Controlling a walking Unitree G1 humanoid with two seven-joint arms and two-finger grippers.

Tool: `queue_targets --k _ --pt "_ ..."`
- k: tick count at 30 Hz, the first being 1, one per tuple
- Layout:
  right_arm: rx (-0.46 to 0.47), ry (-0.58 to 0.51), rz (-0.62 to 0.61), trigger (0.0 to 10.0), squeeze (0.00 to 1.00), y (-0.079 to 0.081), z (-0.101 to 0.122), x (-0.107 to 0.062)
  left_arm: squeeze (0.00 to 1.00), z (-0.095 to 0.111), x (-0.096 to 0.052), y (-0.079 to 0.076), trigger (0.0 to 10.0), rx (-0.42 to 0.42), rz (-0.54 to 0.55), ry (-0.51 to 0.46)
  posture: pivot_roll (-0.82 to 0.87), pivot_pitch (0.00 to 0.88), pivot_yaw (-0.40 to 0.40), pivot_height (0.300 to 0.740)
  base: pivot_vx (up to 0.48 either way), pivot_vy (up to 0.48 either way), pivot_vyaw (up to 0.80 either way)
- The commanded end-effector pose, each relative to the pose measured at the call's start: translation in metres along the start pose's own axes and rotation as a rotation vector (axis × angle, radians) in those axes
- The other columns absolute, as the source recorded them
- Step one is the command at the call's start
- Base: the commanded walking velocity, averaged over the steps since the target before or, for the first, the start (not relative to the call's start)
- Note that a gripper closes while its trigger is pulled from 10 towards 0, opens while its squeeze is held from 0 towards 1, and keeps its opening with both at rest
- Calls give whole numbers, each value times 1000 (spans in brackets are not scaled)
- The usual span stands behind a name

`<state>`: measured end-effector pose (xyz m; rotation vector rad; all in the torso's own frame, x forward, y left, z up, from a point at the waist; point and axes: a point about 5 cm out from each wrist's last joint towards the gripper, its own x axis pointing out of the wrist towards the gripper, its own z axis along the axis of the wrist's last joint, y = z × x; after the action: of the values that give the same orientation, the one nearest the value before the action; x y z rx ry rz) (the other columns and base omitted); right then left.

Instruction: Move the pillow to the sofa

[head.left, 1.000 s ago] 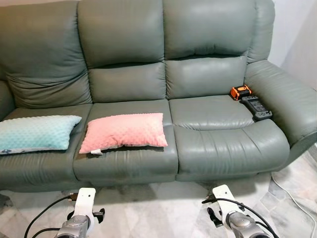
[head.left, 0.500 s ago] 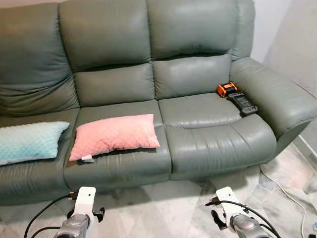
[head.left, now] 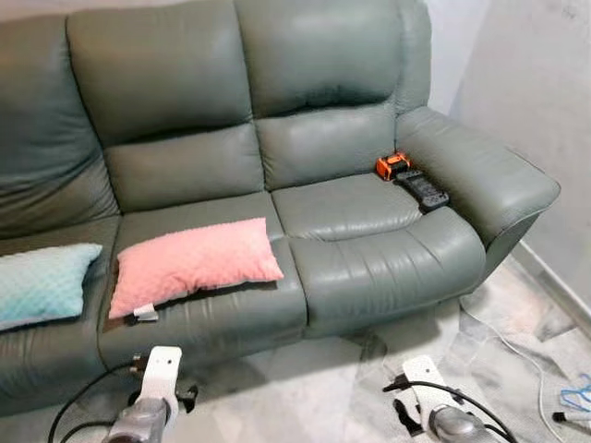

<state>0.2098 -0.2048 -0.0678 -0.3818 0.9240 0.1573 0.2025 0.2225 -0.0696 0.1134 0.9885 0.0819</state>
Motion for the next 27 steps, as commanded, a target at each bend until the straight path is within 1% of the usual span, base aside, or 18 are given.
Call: queue_targets --k 1,6,10,27 --pt "-12 -11 5 10000 0 3 3 1 0 2 0 3 10000 8 3 -3 -110 0 71 740 0 0 0" --pt "-17 -13 13 10000 0 8 4 1 0 1 0 3 10000 15 1 1 -112 0 73 740 0 0 0" --pt "-18 -13 12 10000 0 8 3 1 0 0 0 3 10000 14 0 2 -114 0 73 740 0 -271 0" --pt "-21 -21 12 10000 0 7 5 1 0 0 0 3 10000 12 -3 3 -116 0 75 740 0 -369 0"
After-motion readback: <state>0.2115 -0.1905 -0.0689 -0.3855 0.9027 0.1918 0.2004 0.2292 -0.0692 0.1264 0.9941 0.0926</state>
